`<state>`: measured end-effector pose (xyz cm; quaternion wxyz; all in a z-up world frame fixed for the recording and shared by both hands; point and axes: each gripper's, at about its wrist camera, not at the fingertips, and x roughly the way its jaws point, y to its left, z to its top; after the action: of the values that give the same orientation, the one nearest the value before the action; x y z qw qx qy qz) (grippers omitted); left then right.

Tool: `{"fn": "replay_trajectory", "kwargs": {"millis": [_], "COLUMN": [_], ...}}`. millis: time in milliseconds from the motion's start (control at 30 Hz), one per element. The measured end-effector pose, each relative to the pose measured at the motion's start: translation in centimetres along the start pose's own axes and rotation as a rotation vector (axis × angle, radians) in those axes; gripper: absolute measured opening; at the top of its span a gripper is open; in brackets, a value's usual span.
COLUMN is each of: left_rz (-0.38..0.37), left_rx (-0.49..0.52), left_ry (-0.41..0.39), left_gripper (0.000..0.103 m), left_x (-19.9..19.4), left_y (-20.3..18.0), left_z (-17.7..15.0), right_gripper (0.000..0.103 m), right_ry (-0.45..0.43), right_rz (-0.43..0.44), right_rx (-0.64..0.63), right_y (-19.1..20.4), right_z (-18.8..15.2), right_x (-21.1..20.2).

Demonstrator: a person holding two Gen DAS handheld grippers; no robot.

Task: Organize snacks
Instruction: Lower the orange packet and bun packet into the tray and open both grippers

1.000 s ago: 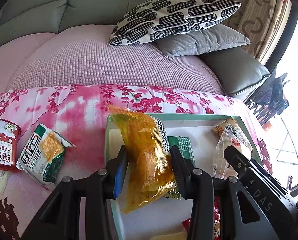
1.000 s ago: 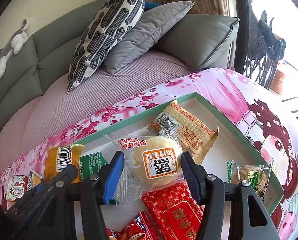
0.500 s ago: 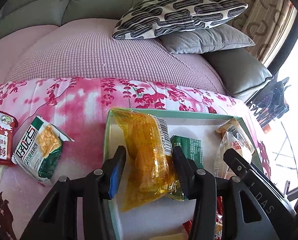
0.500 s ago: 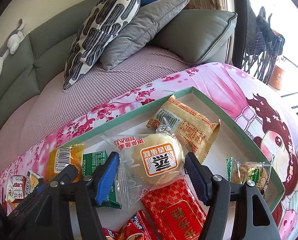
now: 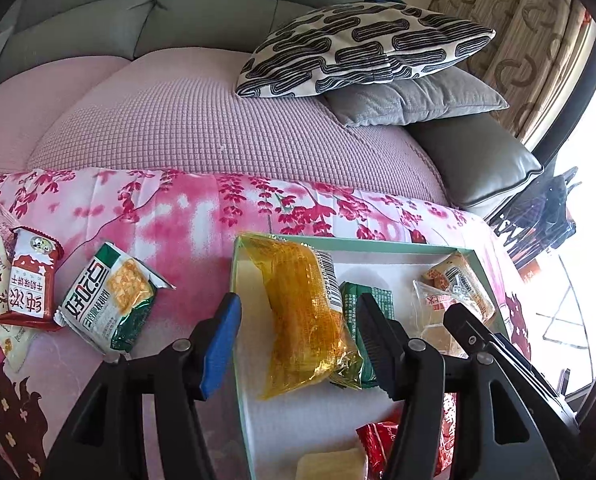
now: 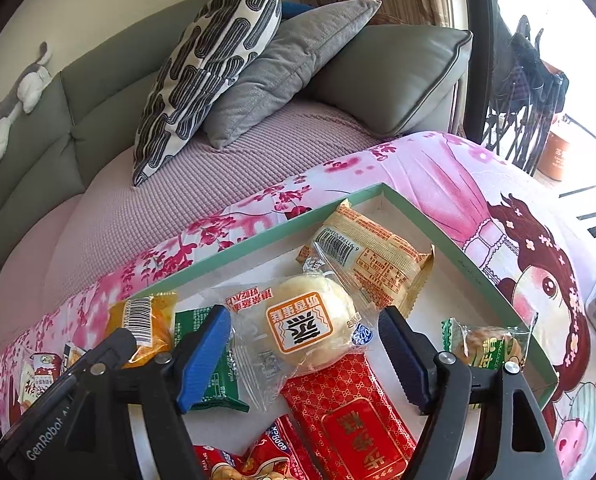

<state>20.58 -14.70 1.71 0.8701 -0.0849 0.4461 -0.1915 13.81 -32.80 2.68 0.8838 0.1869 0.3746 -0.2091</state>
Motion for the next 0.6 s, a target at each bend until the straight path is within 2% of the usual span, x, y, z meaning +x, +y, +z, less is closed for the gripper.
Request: {"fn": "replay_trajectory", "kwargs": {"millis": [167, 267, 600], "left_rz": [0.006, 0.038, 0.099], "left_rx": [0.007, 0.011, -0.012], "left_ry": [-0.034, -0.047, -0.038], "left_gripper": [0.061, 0.061, 0.062], "left_x": [-1.5, -1.9, -1.6], "left_y": [0.1, 0.3, 1.5], "left_z": [0.3, 0.4, 0.3], "right_gripper": [0.08, 0.08, 0.08], "right_ry": [-0.017, -0.018, 0.006], "right_rz": [0.009, 0.008, -0.001], "right_rx": [-0.012, -0.019, -0.04], "right_y": [0.3, 0.5, 0.9], "right_z": [0.1, 0.1, -0.2], "right_x": [-0.8, -0.9, -0.2]}}
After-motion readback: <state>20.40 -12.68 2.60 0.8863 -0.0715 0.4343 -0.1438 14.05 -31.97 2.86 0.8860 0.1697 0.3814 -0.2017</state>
